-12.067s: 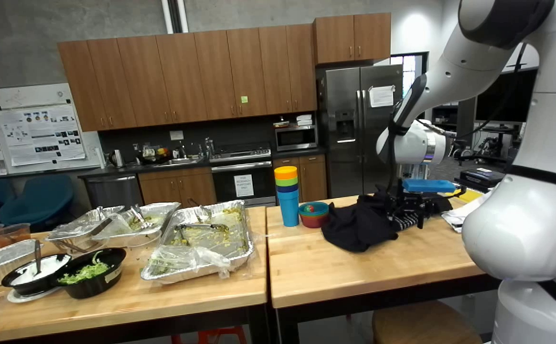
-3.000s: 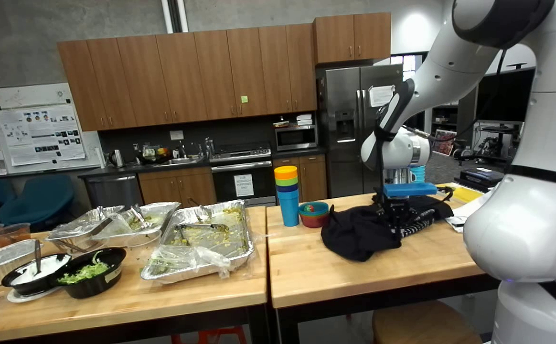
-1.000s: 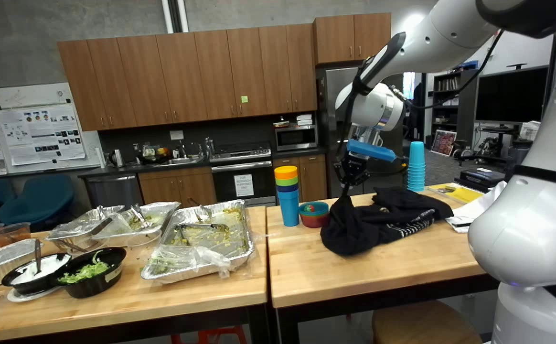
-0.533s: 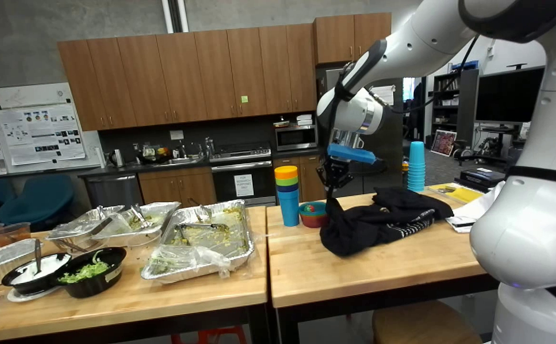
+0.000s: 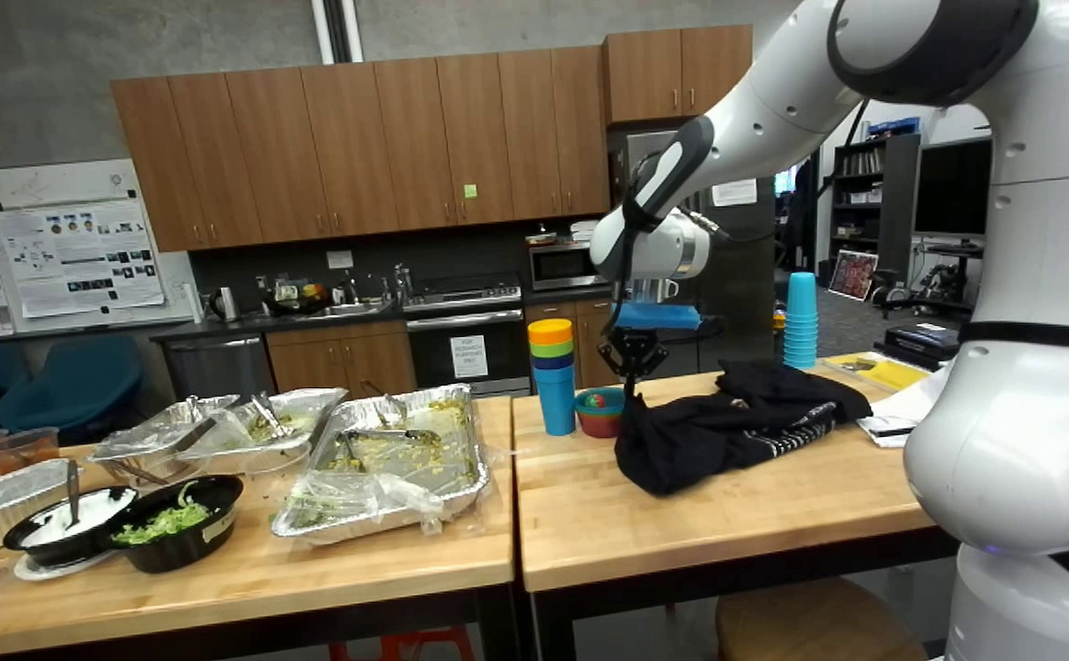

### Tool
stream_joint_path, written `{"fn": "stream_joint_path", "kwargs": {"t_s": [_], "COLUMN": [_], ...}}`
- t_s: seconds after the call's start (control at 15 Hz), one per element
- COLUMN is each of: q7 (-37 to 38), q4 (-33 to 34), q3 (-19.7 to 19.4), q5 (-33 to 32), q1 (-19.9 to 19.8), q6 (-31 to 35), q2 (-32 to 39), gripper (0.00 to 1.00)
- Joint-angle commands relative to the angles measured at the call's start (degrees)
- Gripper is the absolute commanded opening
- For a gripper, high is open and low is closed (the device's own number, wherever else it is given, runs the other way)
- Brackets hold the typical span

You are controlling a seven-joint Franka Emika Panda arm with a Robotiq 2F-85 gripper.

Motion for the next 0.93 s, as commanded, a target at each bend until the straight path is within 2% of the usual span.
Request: {"fn": "stream_joint_path", "kwargs": {"t_s": [0.0, 0.13, 0.33, 0.47, 0.67, 0.8, 0.87], "q7": [4.54, 6.57, 7.25, 5.61, 3.39, -0.84, -2.78], "q4": [2.70, 3.02, 2.77, 2.53, 0.70, -0.97, -2.03], "q3": [-0.24, -0.39, -0.64, -0.51, -0.31, -0.14, -0.11], "q5": [-6.21, -9.68, -13.75, -14.78, -16.71, -17.06, -17.18], "q1": [1.18, 1.84, 2.42, 2.40, 2.16, 1.83, 1.69], "q6": [-0.19, -1.68, -6.15, -11.00, -12.39, -14.03, -14.61], "q2": [3.33, 4.09, 3.39, 1.93, -1.31, -4.50, -6.20], "gripper": [0.27, 0.32, 0.51, 0.64, 0.84, 0.98, 1.00]}}
